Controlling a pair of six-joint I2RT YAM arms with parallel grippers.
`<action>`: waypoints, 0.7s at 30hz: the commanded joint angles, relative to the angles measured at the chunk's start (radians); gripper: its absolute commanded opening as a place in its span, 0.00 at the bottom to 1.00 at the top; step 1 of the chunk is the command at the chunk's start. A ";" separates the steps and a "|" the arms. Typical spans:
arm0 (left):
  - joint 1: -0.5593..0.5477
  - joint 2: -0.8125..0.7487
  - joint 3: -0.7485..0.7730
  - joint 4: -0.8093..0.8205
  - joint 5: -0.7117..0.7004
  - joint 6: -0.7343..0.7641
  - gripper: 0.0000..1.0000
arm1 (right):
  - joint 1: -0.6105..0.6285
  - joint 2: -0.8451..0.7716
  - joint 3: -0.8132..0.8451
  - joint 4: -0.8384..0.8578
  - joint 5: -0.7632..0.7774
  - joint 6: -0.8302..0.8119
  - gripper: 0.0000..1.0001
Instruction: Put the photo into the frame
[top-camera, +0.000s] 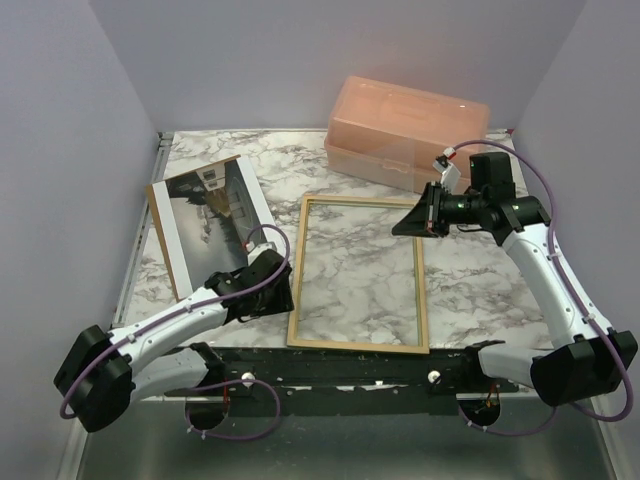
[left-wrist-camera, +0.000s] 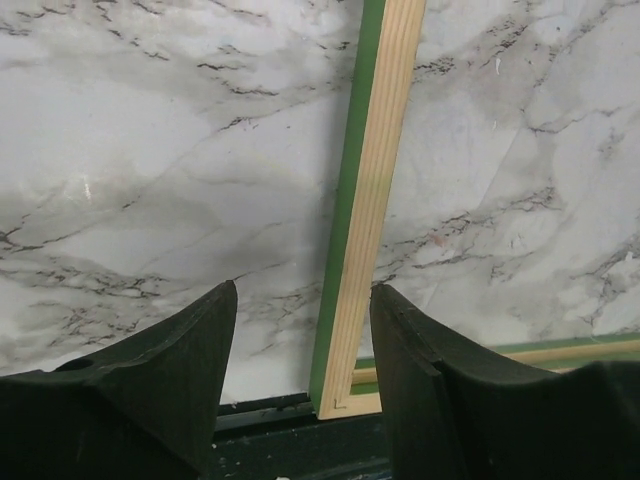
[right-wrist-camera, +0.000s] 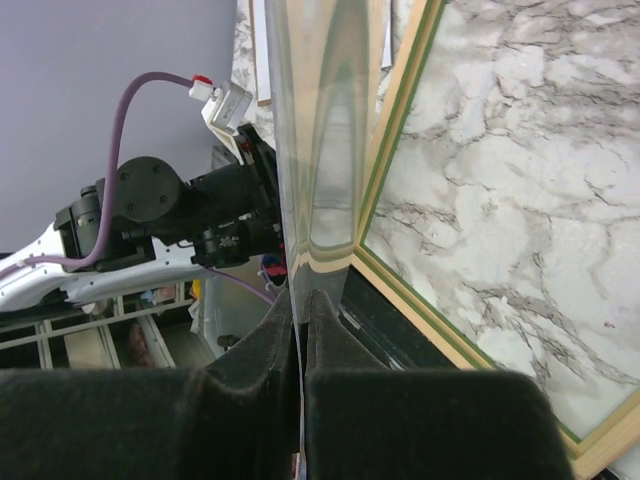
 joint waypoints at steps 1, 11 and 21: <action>0.015 0.098 0.004 0.114 0.047 0.021 0.56 | -0.019 -0.001 0.013 -0.076 0.042 -0.037 0.00; 0.016 0.314 0.068 0.200 0.047 0.070 0.25 | -0.028 -0.007 0.025 -0.111 0.091 -0.061 0.00; 0.016 0.307 0.167 0.143 0.024 0.063 0.00 | -0.028 -0.008 0.024 -0.108 0.085 -0.064 0.00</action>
